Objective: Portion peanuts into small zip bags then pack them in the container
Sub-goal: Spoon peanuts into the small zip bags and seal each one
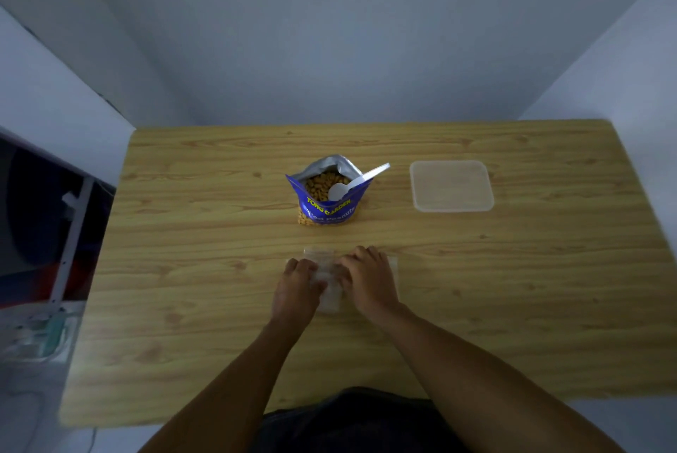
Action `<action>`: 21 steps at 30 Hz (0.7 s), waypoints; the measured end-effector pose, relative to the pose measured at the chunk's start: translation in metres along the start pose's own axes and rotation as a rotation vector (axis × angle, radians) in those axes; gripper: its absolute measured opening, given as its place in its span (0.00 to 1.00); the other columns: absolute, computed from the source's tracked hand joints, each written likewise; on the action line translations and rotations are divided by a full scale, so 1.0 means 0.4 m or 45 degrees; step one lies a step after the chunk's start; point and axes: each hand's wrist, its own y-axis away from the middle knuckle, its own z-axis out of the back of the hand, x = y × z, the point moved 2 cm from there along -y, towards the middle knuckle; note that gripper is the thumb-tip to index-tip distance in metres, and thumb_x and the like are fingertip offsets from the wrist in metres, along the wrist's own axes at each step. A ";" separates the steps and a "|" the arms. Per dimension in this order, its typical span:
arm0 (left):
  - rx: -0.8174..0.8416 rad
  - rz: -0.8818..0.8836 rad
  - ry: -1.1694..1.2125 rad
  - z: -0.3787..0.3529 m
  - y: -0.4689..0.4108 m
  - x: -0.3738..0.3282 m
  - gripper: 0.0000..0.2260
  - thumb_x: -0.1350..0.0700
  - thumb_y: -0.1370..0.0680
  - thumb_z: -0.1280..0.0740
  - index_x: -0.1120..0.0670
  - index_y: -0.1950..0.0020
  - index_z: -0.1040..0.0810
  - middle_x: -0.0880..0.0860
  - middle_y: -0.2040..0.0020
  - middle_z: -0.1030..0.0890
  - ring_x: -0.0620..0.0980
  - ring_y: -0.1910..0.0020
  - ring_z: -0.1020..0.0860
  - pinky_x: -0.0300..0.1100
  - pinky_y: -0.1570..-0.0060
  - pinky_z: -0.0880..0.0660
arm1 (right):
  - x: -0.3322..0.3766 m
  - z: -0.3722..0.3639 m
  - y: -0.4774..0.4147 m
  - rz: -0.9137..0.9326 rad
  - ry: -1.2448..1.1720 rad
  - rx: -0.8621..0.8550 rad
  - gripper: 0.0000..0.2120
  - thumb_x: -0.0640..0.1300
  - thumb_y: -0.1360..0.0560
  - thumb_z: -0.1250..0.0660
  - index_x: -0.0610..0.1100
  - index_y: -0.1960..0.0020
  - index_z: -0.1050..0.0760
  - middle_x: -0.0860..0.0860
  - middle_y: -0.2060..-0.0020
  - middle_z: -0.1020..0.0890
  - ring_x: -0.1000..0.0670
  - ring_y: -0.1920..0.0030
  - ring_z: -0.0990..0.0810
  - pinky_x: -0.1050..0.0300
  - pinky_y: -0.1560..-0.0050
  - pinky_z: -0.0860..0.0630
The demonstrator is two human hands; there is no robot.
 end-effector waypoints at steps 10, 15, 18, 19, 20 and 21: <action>0.053 -0.002 -0.025 0.003 -0.001 -0.008 0.16 0.56 0.29 0.25 0.55 0.43 0.22 0.54 0.47 0.24 0.56 0.53 0.21 0.48 0.54 0.24 | -0.012 0.006 -0.007 0.092 -0.151 0.016 0.11 0.47 0.31 0.32 0.52 0.52 0.14 0.53 0.60 0.15 0.43 0.56 0.20 0.50 0.49 0.26; 0.009 -0.086 -0.094 0.037 -0.002 -0.006 0.08 0.51 0.24 0.30 0.49 0.46 0.20 0.51 0.52 0.24 0.54 0.56 0.21 0.48 0.56 0.23 | -0.027 0.042 -0.024 0.045 -0.343 0.134 0.09 0.48 0.28 0.29 0.51 0.50 0.13 0.52 0.57 0.15 0.47 0.54 0.18 0.53 0.50 0.22; -0.007 -0.145 -0.007 0.054 -0.006 -0.012 0.04 0.51 0.23 0.30 0.49 0.50 0.19 0.49 0.55 0.25 0.48 0.60 0.22 0.45 0.57 0.23 | -0.040 0.081 -0.035 0.016 -0.509 0.169 0.06 0.46 0.28 0.26 0.50 0.52 0.13 0.53 0.58 0.14 0.54 0.60 0.18 0.57 0.55 0.21; -0.021 -0.142 0.024 0.058 -0.010 -0.019 0.03 0.51 0.23 0.30 0.49 0.52 0.19 0.48 0.56 0.25 0.45 0.60 0.23 0.44 0.57 0.24 | -0.044 0.094 -0.038 0.009 -0.560 0.163 0.05 0.45 0.28 0.25 0.50 0.52 0.13 0.53 0.59 0.14 0.56 0.61 0.19 0.58 0.56 0.21; -0.044 -0.129 0.057 0.061 -0.014 -0.027 0.03 0.51 0.23 0.29 0.50 0.53 0.19 0.48 0.57 0.24 0.44 0.61 0.23 0.43 0.58 0.25 | -0.048 0.105 -0.042 0.001 -0.603 0.148 0.05 0.44 0.28 0.25 0.49 0.53 0.13 0.54 0.59 0.14 0.58 0.62 0.19 0.60 0.56 0.21; -0.072 -0.098 0.093 0.063 -0.017 -0.038 0.04 0.51 0.24 0.29 0.50 0.55 0.20 0.48 0.59 0.23 0.43 0.62 0.24 0.42 0.59 0.26 | -0.051 0.116 -0.046 -0.004 -0.639 0.125 0.05 0.43 0.28 0.24 0.48 0.53 0.13 0.54 0.60 0.14 0.58 0.62 0.19 0.63 0.57 0.22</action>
